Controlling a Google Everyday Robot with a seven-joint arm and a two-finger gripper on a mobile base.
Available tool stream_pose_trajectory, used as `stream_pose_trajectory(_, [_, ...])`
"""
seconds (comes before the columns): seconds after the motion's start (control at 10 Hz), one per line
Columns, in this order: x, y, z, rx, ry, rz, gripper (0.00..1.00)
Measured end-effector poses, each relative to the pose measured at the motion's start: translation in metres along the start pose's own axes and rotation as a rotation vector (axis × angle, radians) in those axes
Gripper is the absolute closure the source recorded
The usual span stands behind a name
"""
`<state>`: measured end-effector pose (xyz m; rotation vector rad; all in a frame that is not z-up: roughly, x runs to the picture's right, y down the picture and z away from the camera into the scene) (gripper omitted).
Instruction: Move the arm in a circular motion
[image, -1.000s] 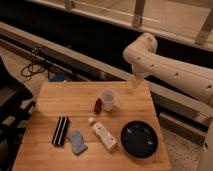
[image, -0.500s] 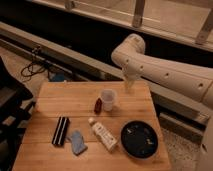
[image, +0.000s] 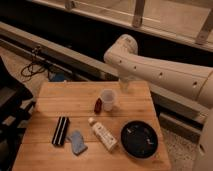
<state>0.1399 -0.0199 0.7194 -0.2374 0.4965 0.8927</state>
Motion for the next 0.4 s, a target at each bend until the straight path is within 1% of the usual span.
stream_pose_trajectory(0.2, [-0.0036,0.0089,-0.0038,0.002,0.014,-0.004,0.27])
stream_pose_trajectory(0.4, [0.0036,0.0129,-0.0087,0.003,0.028,0.002,0.27])
